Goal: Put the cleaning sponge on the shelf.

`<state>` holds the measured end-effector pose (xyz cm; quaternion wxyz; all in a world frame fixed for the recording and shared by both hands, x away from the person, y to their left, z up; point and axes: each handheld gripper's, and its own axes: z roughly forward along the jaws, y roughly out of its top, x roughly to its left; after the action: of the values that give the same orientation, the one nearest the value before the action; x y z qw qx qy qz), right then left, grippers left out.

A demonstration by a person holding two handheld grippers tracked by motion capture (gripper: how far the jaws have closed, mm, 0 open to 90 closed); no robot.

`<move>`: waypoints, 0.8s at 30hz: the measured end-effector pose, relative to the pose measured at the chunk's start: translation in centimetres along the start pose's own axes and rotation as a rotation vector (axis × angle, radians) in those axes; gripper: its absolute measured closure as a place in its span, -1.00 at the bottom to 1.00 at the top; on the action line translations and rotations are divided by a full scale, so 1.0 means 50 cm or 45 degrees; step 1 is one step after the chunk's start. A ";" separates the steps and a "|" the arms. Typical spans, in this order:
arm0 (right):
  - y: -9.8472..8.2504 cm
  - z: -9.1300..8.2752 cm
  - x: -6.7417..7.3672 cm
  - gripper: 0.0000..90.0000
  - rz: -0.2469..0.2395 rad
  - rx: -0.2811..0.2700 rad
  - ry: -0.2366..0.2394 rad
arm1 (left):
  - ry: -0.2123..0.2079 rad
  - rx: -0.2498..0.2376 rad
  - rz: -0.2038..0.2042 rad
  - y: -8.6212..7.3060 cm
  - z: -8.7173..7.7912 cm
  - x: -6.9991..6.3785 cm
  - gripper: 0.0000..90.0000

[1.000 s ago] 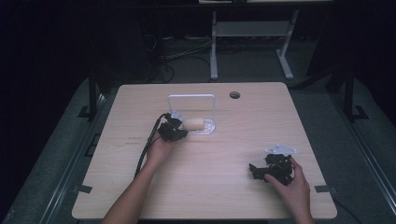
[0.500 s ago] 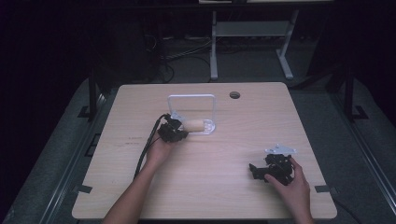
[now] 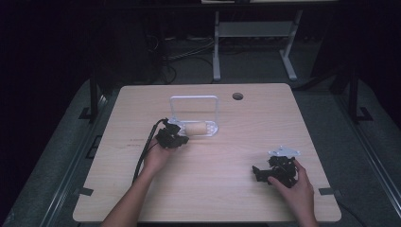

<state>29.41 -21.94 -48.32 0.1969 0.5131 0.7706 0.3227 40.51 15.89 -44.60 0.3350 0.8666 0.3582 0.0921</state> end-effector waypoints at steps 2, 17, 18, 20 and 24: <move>0.000 0.000 0.000 -0.99 0.000 0.000 0.000 | 0.007 0.000 0.000 -0.006 -0.010 -0.002 0.75; 0.000 0.000 0.000 -0.99 0.000 0.000 0.000 | 0.089 -0.029 -0.015 -0.055 -0.059 -0.015 -0.31; 0.000 0.000 0.000 -0.99 0.000 0.001 0.000 | 0.097 -0.034 -0.017 -0.059 -0.063 -0.015 -0.37; 0.000 0.000 0.000 -0.99 0.000 0.001 0.000 | 0.113 -0.050 -0.023 -0.068 -0.071 -0.015 -0.43; 0.000 0.000 0.000 -0.99 -0.001 0.000 0.000 | 0.139 -0.070 -0.027 -0.088 -0.088 -0.012 -0.61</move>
<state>29.41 -21.95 -48.32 0.1970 0.5128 0.7708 0.3226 35.82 20.03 -44.06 0.3396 0.8469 0.3823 0.1457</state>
